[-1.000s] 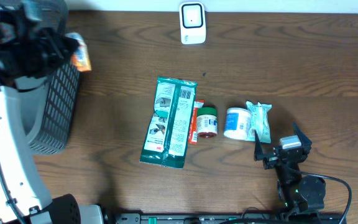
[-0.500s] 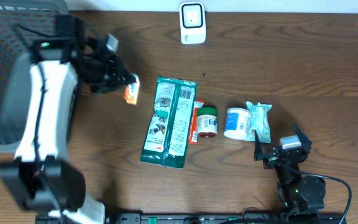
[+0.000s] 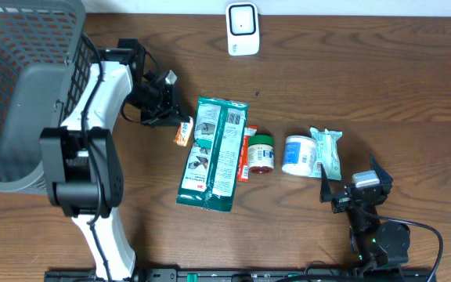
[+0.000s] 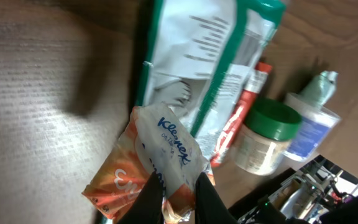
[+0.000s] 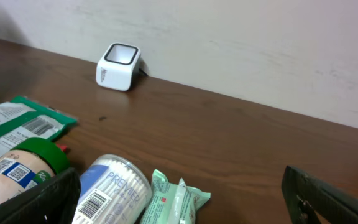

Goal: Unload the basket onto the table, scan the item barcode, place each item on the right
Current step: 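Lower the tissue pack left of the pouch and release it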

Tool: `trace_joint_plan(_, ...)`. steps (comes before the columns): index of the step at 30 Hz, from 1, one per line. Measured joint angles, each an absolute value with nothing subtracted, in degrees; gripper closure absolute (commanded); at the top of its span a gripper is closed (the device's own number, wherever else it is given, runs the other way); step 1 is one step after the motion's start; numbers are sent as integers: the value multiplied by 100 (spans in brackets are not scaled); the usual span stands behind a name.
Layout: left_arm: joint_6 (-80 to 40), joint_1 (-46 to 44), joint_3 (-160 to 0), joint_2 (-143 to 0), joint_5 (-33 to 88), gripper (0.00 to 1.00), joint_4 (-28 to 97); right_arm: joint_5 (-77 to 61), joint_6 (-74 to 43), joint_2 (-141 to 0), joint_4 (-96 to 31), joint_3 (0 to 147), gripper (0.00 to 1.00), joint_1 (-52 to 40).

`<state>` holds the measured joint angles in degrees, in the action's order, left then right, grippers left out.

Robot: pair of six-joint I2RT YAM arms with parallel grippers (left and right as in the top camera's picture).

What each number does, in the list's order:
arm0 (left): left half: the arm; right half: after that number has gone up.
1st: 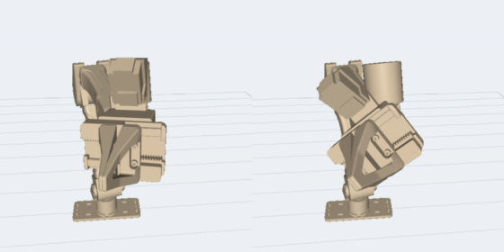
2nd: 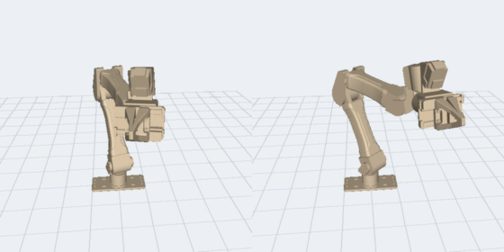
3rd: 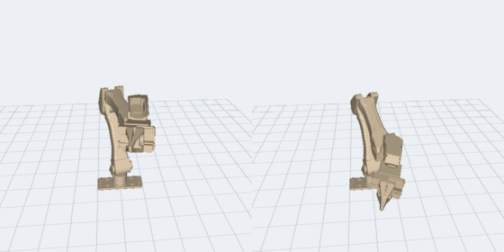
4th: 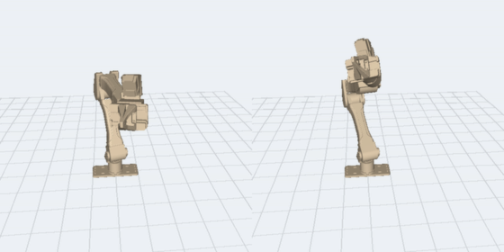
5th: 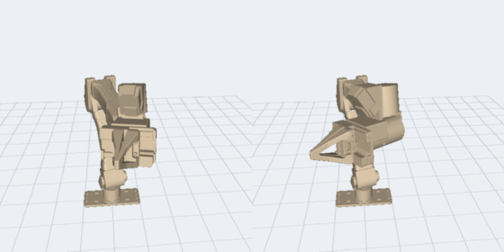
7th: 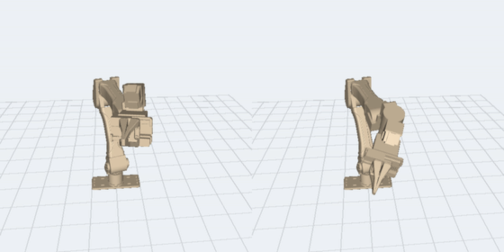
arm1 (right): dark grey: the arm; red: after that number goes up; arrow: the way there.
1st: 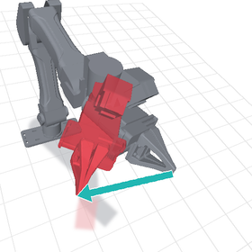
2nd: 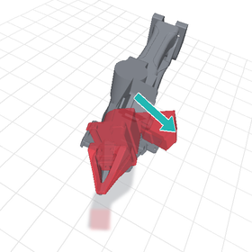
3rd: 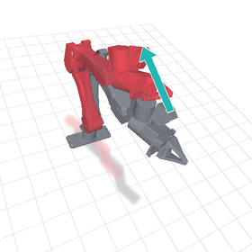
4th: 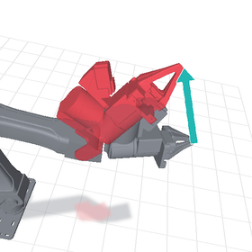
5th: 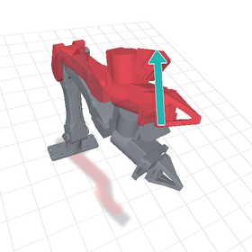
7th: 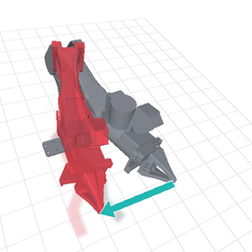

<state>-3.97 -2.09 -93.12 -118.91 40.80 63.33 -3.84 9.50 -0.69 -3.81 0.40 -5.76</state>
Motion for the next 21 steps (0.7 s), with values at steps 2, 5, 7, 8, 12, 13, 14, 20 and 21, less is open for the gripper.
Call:
trace_joint_plan(2, -397, -202, -9312, -12020, 4077, 92, 6311, -384, 950, -69, -381, 40, 1, -576)
trace_joint_plan(5, -395, -204, -9312, -12164, 4080, 92, 6259, -384, 950, -69, -381, 40, 1, -576)
trace_joint_plan(7, -392, -204, -9312, -12252, 4080, 92, 6180, -384, 950, -69, -381, 40, 1, -576)
trace_joint_plan(8, -390, -204, -9312, -12298, 4080, 92, 6134, -384, 950, -69, -381, 40, 1, -576)
trace_joint_plan(12, -377, -196, -9312, -12379, 4077, 92, 6053, -384, 950, -69, -381, 40, 1, -576)
trace_joint_plan(13, -375, -191, -9312, -12379, 4080, 92, 6036, -384, 950, -69, -381, 40, 1, -576)
trace_joint_plan(14, -373, -187, -9312, -12379, 4077, 92, 6023, -384, 950, -69, -381, 40, 1, -576)
trace_joint_plan(20, -355, -128, -9312, -12379, 3929, 92, 6005, -384, 950, -69, -381, 40, 1, -576)
trace_joint_plan(21, -355, -121, -9312, -12379, 3903, 92, 5999, -384, 950, -69, -381, 40, 1, -576)
